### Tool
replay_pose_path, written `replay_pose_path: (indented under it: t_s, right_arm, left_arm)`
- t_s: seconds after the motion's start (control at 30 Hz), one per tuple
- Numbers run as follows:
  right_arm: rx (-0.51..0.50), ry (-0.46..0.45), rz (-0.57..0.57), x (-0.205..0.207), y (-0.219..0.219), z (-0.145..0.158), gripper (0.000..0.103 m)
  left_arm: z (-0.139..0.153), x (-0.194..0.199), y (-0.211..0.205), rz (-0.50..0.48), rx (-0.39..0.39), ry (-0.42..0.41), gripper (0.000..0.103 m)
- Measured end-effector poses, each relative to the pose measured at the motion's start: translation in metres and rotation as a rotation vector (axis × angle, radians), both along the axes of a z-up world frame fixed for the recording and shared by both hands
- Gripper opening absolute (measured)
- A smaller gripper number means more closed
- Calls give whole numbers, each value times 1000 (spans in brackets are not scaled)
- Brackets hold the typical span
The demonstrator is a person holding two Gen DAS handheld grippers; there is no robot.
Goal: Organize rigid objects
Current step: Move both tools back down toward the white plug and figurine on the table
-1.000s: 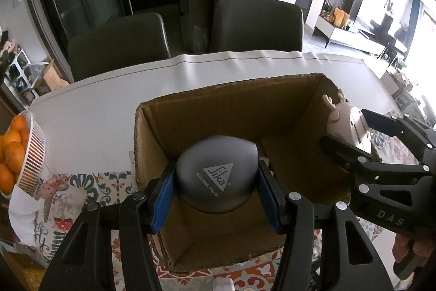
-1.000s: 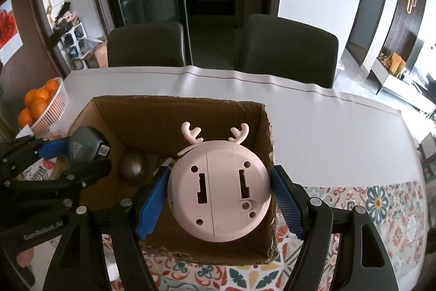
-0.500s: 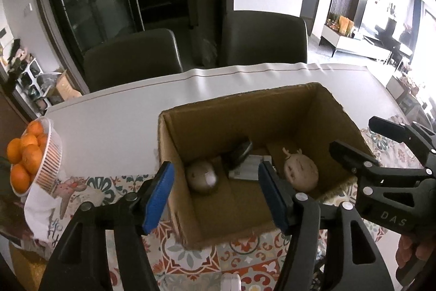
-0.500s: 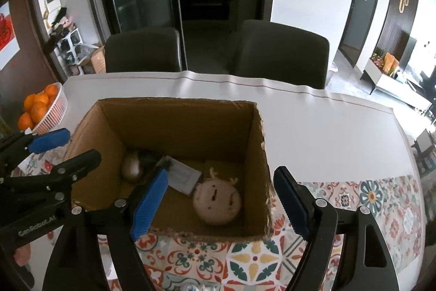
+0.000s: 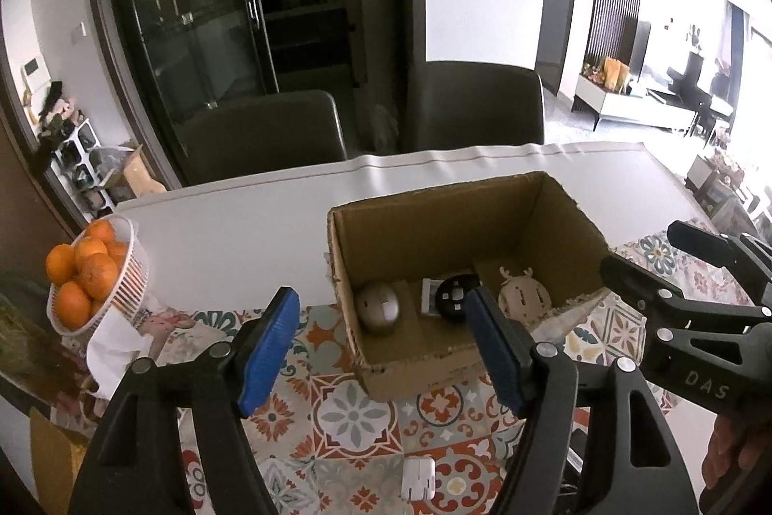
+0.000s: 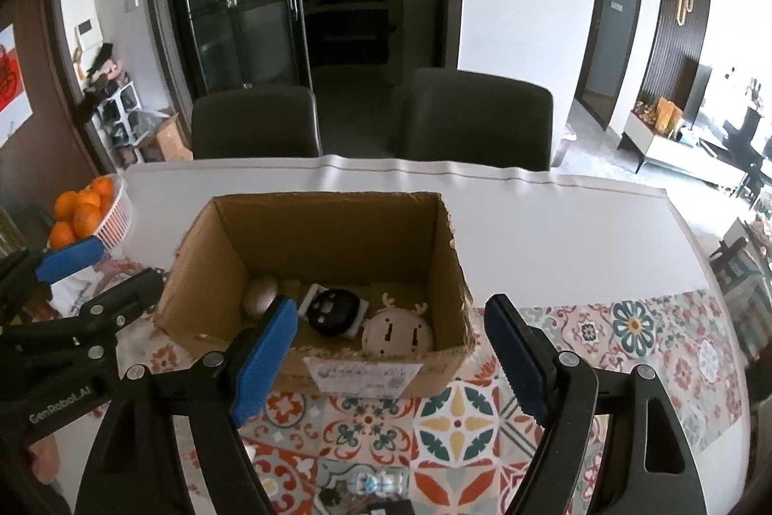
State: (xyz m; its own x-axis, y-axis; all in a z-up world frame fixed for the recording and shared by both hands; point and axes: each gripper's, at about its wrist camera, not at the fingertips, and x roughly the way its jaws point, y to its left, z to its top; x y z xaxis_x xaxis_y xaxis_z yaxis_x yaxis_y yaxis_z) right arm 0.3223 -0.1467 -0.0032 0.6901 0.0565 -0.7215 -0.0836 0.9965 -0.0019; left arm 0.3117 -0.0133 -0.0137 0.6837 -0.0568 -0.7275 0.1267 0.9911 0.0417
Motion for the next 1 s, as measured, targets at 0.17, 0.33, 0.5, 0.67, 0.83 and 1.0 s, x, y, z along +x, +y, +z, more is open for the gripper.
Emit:
replay_pose_path:
  t_s: [0.17, 0.33, 0.5, 0.67, 0.83, 1.0]
  right_arm:
    - [-15, -29, -2, -19, 5, 9, 80]
    - [-42, -47, -7, -35, 10, 10, 80]
    - [-39, -36, -8, -51, 10, 1, 80]
    - [-22, -5, -10, -64, 8, -13, 80]
    - [-19, 28, -12, -74, 6, -28, 80]
    - [-6, 64, -20, -83, 4, -43, 80]
  left_arm:
    - [0, -17, 6, 13, -15, 5, 72]
    - [-7, -34, 11, 27, -20, 23, 72]
    - [-19, -51, 12, 30, -18, 44, 72]
    - [-31, -63, 10, 19, 1, 64, 72]
    - [-45, -72, 7, 9, 7, 93, 72]
    - [-60, -77, 6, -1, -3, 129, 72]
